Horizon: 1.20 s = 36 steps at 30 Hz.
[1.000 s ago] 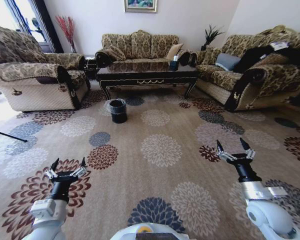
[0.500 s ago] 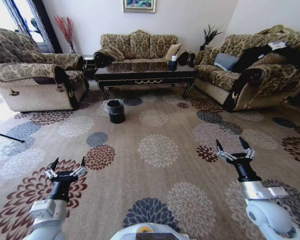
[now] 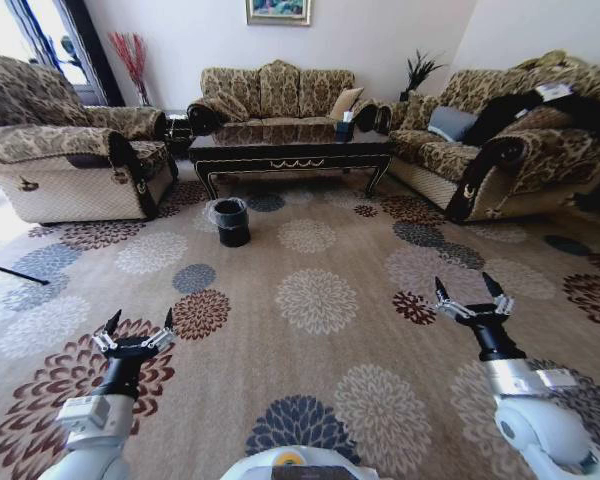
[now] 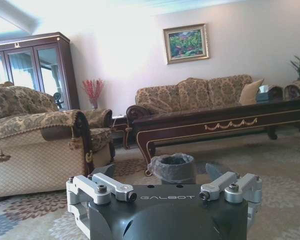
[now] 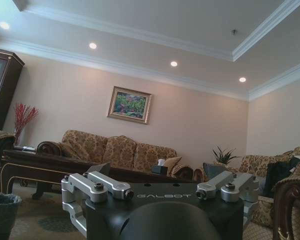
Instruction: Move to the front of the table and pick up the trash from the floor, then place it into the trash bin.
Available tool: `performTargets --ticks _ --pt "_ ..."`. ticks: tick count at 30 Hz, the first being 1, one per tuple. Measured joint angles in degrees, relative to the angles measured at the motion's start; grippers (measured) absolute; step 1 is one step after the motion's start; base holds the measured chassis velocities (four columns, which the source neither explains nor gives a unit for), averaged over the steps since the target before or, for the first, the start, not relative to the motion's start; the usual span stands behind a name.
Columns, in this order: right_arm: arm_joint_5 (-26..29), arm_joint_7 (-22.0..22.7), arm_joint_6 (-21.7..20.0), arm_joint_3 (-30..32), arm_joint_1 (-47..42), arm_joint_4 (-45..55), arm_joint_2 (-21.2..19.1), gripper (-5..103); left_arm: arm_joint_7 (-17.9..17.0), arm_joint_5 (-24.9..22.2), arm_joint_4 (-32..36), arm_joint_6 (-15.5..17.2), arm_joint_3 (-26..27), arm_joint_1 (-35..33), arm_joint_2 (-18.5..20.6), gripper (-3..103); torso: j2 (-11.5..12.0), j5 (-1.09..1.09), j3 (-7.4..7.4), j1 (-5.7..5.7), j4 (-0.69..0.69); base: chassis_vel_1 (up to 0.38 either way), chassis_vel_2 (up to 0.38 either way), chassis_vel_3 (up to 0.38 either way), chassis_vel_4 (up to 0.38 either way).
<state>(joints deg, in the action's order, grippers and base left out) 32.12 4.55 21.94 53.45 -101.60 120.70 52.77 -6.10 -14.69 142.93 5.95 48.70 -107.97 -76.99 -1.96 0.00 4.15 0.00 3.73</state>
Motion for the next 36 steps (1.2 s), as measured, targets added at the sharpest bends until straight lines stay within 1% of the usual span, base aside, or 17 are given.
performTargets --ticks 1,3,4,5,6,9,13,16,18,21,24,25,27,29,32,36 --pt "0.0 0.0 0.0 0.0 0.0 0.0 0.0 100 0.0 0.0 0.0 0.0 0.0 0.0 0.0 100 0.0 0.00 0.00 0.00 0.00 0.000 0.000 0.000 0.000" --pt "-0.1 0.0 -0.1 0.2 -0.2 0.0 0.0 100 1.3 -2.0 0.3 -0.3 0.6 -0.2 0.3 100 0.0 0.00 0.01 0.00 0.00 0.000 0.000 0.000 0.000" --pt "-0.1 0.0 -0.1 0.3 -0.4 0.1 0.0 100 3.0 -2.9 0.3 -1.3 1.4 -0.2 0.4 100 -0.2 0.00 0.13 0.00 0.00 0.000 0.000 0.000 0.000" --pt "-0.1 0.0 -0.1 0.4 -0.4 0.2 0.1 100 3.8 -3.2 0.3 -1.8 1.8 -0.1 0.5 100 -0.3 0.00 0.28 0.00 0.00 0.000 0.000 0.000 0.000" --pt "-0.1 0.0 -0.1 0.4 -0.4 0.2 0.1 100 3.8 -3.2 0.3 -1.8 1.8 -0.1 0.5 100 -0.3 0.00 0.28 0.00 0.00 0.000 0.000 0.000 0.000" --pt "0.0 0.1 -0.1 0.8 -0.7 0.7 0.4 100 5.1 -3.8 0.3 -2.7 2.3 0.4 0.6 100 -1.1 0.00 0.95 0.04 0.00 0.000 0.000 0.000 0.000" --pt "0.1 0.0 -0.1 1.2 -1.1 1.1 0.5 100 5.2 -3.8 0.3 -3.0 2.4 0.5 0.7 100 -1.8 0.00 1.54 0.19 0.01 0.000 0.000 0.000 0.000" --pt "0.6 0.0 -0.1 1.3 -1.3 1.4 0.7 100 5.2 -3.7 0.3 -3.1 2.1 0.4 0.4 100 -2.8 0.00 2.46 0.30 0.00 0.000 0.000 0.000 0.000" --pt "0.7 0.1 -0.1 1.3 -1.3 1.5 0.7 100 5.2 -3.6 0.3 -3.1 2.1 0.4 0.4 100 -3.0 0.00 2.62 0.33 0.01 0.000 0.000 0.000 0.000" --pt "1.1 0.1 -0.1 1.2 -1.6 2.4 0.8 100 5.2 -3.1 0.3 -2.9 2.1 0.3 0.3 100 -4.0 0.00 3.46 0.50 0.00 0.000 0.000 0.000 0.000" --pt "1.4 -0.3 -0.3 1.3 -2.1 3.2 0.8 100 5.2 -3.0 0.3 -2.9 2.2 0.0 0.1 100 -4.5 0.00 3.89 0.59 0.01 0.000 0.000 0.000 0.000" --pt "1.8 -0.6 -0.3 1.5 -2.4 3.8 0.8 100 5.2 -2.9 0.4 -2.8 2.3 -0.3 -0.2 100 -5.0 -0.01 4.31 0.68 0.01 0.000 0.000 0.000 0.000" --pt "1.9 -0.7 -0.3 1.5 -2.5 3.9 0.8 100 5.2 -2.9 0.4 -2.8 2.3 -0.4 -0.3 100 -5.1 -0.01 4.41 0.70 0.01 0.000 0.000 0.000 0.000" --pt "2.1 -0.6 -0.5 1.6 -2.5 4.5 0.8 100 5.2 -2.9 0.4 -2.8 2.4 -0.8 -0.7 100 -5.9 0.00 5.02 0.89 0.00 0.000 0.000 0.000 0.000" --pt "2.2 -0.5 -0.7 1.6 -2.5 4.5 0.8 100 5.2 -2.9 0.4 -2.8 2.4 -0.8 -0.8 100 -6.2 0.00 5.23 0.96 0.00 0.000 0.000 0.000 0.000" --pt "2.2 -0.4 -0.8 1.6 -2.5 4.6 0.8 100 5.2 -3.1 0.4 -2.7 2.4 -0.6 -1.3 100 -7.5 0.00 6.31 1.23 0.01 0.000 0.000 0.000 0.000"
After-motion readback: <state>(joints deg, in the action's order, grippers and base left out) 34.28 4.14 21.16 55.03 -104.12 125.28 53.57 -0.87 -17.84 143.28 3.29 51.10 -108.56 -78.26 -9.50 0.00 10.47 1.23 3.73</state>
